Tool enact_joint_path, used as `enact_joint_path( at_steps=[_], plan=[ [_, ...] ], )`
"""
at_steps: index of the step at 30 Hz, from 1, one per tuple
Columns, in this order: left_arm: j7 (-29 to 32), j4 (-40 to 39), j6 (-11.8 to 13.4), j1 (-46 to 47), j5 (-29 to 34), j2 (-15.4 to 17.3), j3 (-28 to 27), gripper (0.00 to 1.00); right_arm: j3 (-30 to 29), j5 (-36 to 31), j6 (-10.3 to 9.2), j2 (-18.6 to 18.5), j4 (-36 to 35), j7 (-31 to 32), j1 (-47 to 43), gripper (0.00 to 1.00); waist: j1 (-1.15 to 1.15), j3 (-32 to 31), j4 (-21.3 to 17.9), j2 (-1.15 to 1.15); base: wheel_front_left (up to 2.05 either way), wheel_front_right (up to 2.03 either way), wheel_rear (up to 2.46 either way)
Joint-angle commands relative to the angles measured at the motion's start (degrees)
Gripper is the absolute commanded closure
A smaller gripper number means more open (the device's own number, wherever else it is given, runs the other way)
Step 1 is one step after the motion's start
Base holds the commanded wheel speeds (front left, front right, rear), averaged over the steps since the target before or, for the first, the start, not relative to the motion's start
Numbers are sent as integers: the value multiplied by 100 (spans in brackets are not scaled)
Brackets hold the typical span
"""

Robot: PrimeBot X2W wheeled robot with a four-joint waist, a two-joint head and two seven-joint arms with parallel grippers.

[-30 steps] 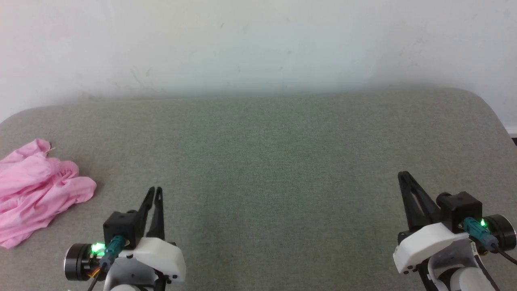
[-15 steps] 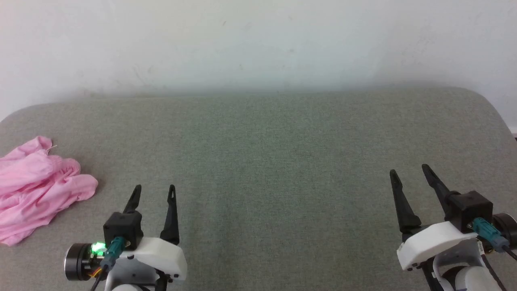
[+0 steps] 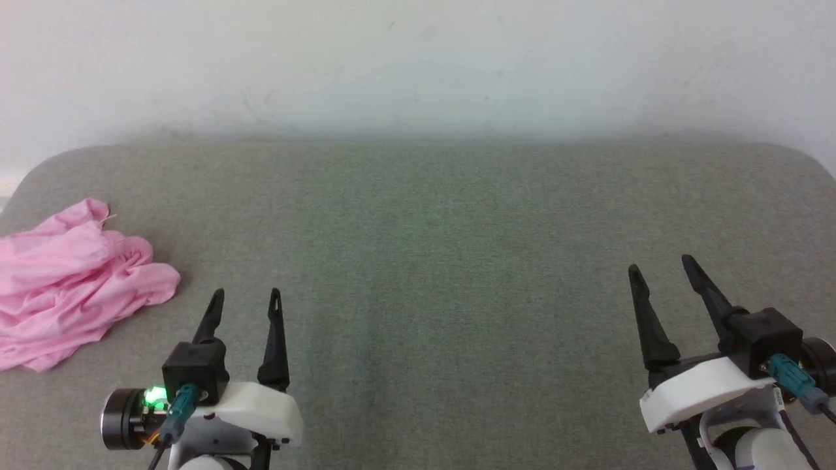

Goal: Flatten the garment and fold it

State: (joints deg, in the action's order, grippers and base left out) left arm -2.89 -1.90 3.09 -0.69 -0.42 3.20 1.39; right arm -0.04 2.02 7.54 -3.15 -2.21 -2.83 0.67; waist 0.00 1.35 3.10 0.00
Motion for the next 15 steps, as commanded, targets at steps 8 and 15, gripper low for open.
enact_joint_path(
  at_steps=[8,15],
  plan=[
    [-149,-105,121,138,-63,-7,11,0,14,4,-2,9,-148,-158,2,0,0,126,376,0,0,0,0],
    [-233,-144,221,155,-88,-11,37,0,46,-18,-2,10,-222,-242,-2,0,0,179,699,0,0,0,0]
  ],
)
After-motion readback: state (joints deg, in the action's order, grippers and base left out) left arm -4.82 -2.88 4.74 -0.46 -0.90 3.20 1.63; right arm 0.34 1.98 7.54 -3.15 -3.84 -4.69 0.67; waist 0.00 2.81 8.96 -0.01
